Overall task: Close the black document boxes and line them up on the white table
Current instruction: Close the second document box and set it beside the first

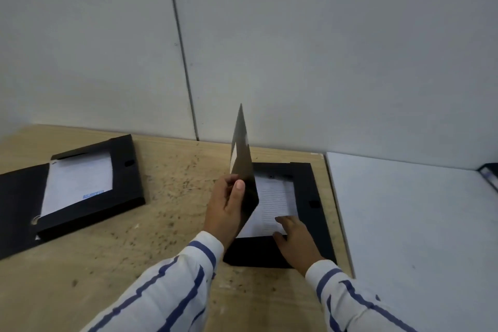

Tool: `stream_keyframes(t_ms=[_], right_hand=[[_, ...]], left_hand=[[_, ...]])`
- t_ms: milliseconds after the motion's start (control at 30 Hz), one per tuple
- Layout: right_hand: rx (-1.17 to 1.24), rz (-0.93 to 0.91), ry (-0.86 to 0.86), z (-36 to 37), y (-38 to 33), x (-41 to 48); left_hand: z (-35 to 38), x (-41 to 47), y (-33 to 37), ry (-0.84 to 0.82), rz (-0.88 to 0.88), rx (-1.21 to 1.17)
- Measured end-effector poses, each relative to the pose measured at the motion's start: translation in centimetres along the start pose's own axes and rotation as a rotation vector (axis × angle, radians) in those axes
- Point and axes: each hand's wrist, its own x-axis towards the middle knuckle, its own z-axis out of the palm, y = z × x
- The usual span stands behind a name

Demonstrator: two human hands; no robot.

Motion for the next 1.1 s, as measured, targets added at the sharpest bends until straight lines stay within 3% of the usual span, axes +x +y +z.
stream_keyframes(t_ms=[200,333,600,733,933,1100], right_hand=[[0.133,0.063,-0.013,-4.8,4.5,0.4],[0.515,0.166,-0.03,-6.7,5.7,0.4],[0.865,0.341,-0.001,-7.6,7.5,1.8],[0.613,0.293,-0.011,-7.1,7.5,2.9],[-0.065,0.296,0.1,-4.6,7.2,3.6],[-0.191,0.178,-0.026,-3.0,6.9,4.4]], left_hand=[[5.4,0.8,-3.6,-0.116,-0.162,0.283],[6.4,1.4,-6.6,-0.149,-0.314,0.529],[7.8,1.5,-8.3,-0.188,-0.331,0.855],[7.8,1.9,-8.9,-0.255,-0.323,0.936],[8.0,2.1,-9.4,-0.347,-0.342,1.08],[8.0,1.9,-9.8,-0.369,-0.326,1.114]])
